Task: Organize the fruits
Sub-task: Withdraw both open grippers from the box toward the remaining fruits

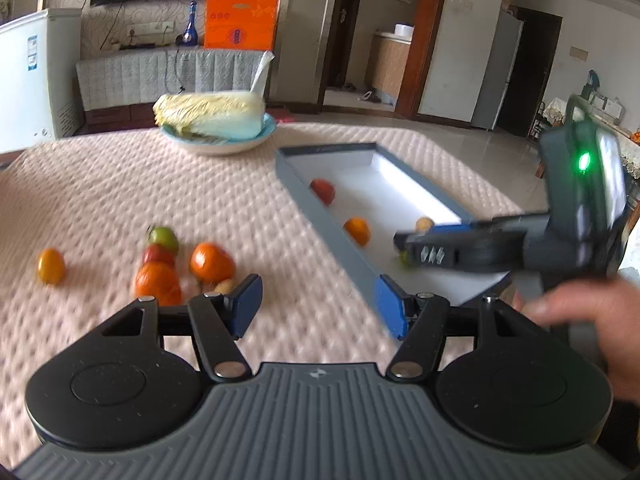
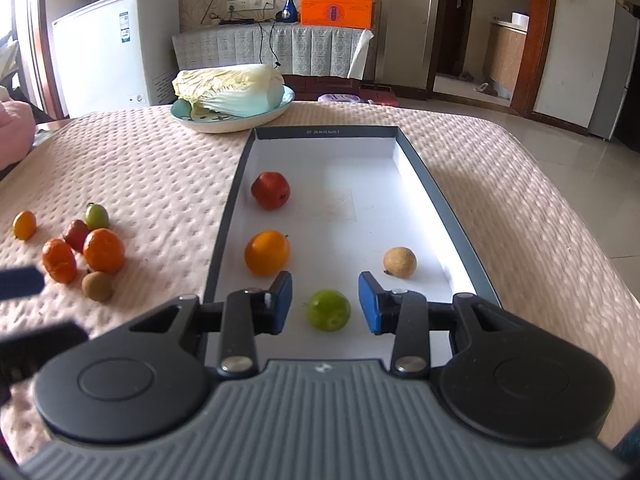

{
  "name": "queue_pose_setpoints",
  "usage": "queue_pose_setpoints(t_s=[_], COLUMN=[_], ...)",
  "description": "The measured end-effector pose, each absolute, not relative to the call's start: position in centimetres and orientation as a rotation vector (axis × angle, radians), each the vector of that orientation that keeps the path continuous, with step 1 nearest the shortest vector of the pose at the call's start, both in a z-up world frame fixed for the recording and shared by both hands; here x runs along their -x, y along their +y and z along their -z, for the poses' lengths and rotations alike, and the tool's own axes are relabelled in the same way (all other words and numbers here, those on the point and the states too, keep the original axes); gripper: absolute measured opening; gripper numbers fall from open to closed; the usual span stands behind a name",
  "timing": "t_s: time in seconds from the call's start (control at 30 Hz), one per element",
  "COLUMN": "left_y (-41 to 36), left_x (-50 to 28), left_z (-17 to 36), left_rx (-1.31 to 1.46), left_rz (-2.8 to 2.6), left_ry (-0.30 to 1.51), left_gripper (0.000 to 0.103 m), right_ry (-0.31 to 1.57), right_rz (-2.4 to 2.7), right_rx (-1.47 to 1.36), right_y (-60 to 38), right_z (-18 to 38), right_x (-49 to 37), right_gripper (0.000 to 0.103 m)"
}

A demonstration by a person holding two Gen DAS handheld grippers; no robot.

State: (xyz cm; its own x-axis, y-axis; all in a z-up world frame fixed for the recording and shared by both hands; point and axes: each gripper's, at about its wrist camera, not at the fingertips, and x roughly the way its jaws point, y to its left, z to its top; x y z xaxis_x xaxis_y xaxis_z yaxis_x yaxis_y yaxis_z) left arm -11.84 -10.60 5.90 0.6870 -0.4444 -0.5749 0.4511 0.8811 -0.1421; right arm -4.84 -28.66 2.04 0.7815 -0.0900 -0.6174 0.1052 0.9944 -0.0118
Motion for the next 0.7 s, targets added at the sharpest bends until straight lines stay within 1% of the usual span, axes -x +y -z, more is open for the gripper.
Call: queue_pose_setpoints(t_s=[0.13,0.37,0.53,0.7], left_y=[-9.3,-7.1,-6.5,-5.5], left_x=[11.9,11.9,12.3,12.3], left_z=[-4.0,-4.2,-4.9,-5.3], left_rx=[-0.047,-0.025,-0.015,-0.013], left_rz=[0.441,0.398,0.393,0.357], left_ry=[0.676,0.671,0.652,0.653], left_gripper=[0.068,0.068,0.073,0.074], right_ry=[0.643,0.610,0.587,0.527], right_rz=[0.104,0.112,0.116,0.075], right_rx=[-0.021,-0.046,-0.064,-0.121], right_y=[-28.4,-28.3,-28.1,-27.6], right_z=[-2.5,-3.1,-3.5,-4.6], right_x=[5.1,5.5,6.2,7.7], right_gripper=[0.039,0.039,0.040,0.039])
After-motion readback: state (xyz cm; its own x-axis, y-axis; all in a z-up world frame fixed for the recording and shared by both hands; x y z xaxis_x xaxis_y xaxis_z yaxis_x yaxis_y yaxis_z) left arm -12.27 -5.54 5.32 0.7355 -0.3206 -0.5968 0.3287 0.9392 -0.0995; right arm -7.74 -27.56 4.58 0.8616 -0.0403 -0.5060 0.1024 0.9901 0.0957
